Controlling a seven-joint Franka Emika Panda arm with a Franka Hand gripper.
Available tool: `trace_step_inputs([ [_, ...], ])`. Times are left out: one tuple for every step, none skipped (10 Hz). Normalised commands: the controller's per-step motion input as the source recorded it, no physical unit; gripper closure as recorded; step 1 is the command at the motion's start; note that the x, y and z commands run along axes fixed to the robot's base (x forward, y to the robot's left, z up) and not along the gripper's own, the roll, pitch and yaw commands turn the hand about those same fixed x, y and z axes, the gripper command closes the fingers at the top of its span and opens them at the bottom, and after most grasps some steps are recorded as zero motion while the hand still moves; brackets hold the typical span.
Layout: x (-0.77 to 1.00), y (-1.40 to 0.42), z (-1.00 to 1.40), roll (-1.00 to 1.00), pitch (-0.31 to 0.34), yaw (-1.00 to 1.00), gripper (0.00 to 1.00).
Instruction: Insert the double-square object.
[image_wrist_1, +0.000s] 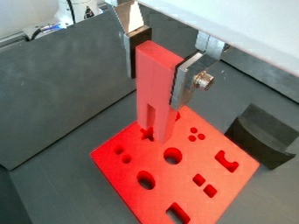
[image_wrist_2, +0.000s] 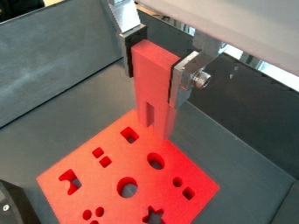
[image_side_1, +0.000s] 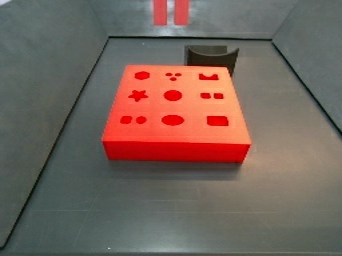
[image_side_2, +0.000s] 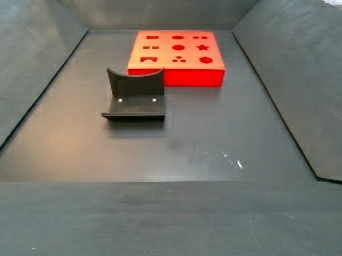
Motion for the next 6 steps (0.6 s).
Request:
trace_step_inputs([
  [0.44, 0.15, -0.44, 0.11, 0.000, 0.00, 1.00],
  [0.60, 0.20, -0.53, 0.10, 0.000, 0.00, 1.00],
  [0.63, 0.23, -0.48, 0.06, 0.000, 0.00, 1.00],
  [0.61, 0.25, -0.45, 0.01, 0.000, 0.00, 1.00],
  [0.66, 0.24, -0.51, 0.00, 0.000, 0.00, 1.00],
  [0.69, 0.25, -0.50, 0.00, -0.007, 0.00, 1.00],
])
